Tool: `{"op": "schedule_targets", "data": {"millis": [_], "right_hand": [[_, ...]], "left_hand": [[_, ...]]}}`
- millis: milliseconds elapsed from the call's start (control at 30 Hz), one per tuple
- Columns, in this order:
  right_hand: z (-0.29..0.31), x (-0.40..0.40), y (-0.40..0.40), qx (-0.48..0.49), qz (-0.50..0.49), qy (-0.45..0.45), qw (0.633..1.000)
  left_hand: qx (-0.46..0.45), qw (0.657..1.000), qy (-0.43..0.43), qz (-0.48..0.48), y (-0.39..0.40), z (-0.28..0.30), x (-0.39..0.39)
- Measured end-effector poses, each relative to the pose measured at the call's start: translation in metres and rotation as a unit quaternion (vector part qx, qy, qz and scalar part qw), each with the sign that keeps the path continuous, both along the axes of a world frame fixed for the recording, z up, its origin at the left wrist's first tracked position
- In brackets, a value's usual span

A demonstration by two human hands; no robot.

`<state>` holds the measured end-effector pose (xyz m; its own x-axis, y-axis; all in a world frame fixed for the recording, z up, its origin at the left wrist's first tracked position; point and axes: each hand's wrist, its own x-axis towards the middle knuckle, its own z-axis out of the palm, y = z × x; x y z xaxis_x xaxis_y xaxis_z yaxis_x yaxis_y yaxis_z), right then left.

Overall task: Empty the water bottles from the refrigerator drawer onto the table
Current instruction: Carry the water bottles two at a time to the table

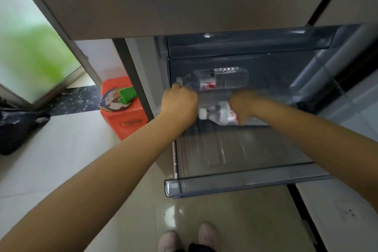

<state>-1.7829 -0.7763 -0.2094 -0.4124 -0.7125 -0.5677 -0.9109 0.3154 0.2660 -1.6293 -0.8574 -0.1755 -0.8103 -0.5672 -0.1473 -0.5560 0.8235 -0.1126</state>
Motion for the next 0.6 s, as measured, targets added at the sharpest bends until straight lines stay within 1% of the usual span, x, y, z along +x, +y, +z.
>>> {"op": "schedule_targets", "data": {"millis": [67, 100, 167, 233, 300, 367, 433, 500, 533, 600], "right_hand": [[0.003, -0.003, 0.022, 0.069, -0.032, -0.007, 0.997], [0.002, -0.005, 0.032, 0.086, -0.047, -0.010, 0.995], [0.001, -0.009, 0.048, 0.086, -0.061, -0.019, 0.994], [-0.008, -0.011, 0.057, 0.005, -0.072, -0.062, 0.995], [-0.017, -0.011, 0.056, -0.086, -0.090, -0.157, 0.980], [-0.020, -0.010, 0.050, -0.109, -0.081, -0.187, 0.973], [-0.014, -0.006, 0.047, -0.073, -0.075, -0.193, 0.976], [-0.006, 0.001, 0.049, -0.005, -0.073, -0.198, 0.978], [-0.004, 0.005, 0.051, 0.026, -0.059, -0.185, 0.981], [-0.002, 0.011, 0.056, 0.039, -0.041, -0.150, 0.987]], "left_hand": [[0.059, 0.998, -0.010, 0.034, -0.009, -0.016, -0.027], [0.087, 0.994, -0.011, 0.059, -0.015, -0.028, -0.037], [0.108, 0.990, -0.010, 0.090, -0.026, -0.046, -0.053], [0.106, 0.989, -0.011, 0.100, -0.033, -0.058, -0.063], [0.124, 0.987, -0.012, 0.103, -0.040, -0.063, -0.070], [0.133, 0.986, -0.016, 0.103, -0.044, -0.067, -0.072], [0.156, 0.981, -0.017, 0.113, -0.044, -0.072, -0.070], [0.202, 0.972, -0.021, 0.116, -0.038, -0.070, -0.065], [0.227, 0.967, -0.019, 0.112, -0.034, -0.067, -0.063], [0.267, 0.960, -0.016, 0.084, -0.024, -0.057, -0.055]]}}
